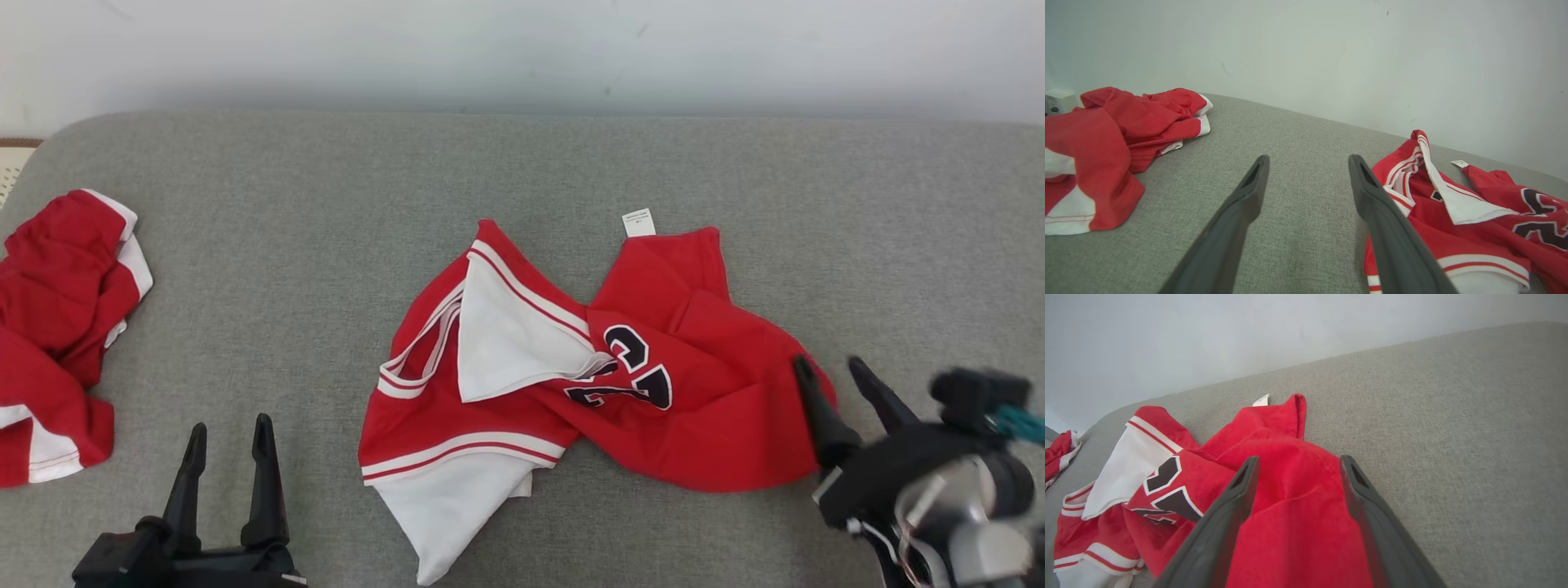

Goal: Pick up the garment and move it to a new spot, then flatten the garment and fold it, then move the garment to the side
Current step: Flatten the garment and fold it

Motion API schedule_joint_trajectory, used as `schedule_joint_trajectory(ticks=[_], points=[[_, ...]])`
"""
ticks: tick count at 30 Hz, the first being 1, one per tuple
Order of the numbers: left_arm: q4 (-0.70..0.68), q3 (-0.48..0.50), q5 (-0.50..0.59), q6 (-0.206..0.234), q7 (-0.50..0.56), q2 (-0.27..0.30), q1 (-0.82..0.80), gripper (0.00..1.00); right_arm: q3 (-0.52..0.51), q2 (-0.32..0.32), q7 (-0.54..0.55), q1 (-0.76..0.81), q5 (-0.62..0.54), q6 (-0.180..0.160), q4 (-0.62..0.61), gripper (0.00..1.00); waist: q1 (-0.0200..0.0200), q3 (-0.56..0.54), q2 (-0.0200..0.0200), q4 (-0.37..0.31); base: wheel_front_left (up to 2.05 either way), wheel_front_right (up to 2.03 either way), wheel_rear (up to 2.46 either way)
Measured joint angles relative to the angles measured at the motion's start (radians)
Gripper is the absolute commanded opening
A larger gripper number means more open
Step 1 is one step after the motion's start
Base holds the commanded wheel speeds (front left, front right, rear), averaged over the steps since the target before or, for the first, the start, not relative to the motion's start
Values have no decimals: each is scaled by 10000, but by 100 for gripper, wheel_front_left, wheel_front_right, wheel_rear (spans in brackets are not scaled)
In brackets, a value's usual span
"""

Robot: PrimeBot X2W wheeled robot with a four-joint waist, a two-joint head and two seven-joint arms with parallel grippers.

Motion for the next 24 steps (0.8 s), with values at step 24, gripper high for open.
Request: schedule_joint_trajectory(ticks=[24], points=[[159,-529,-253,138,0,-4,-157,100,4125,-1722,1361,-5551,270,4,6913,100,1,122,0,1060,0,0,0]])
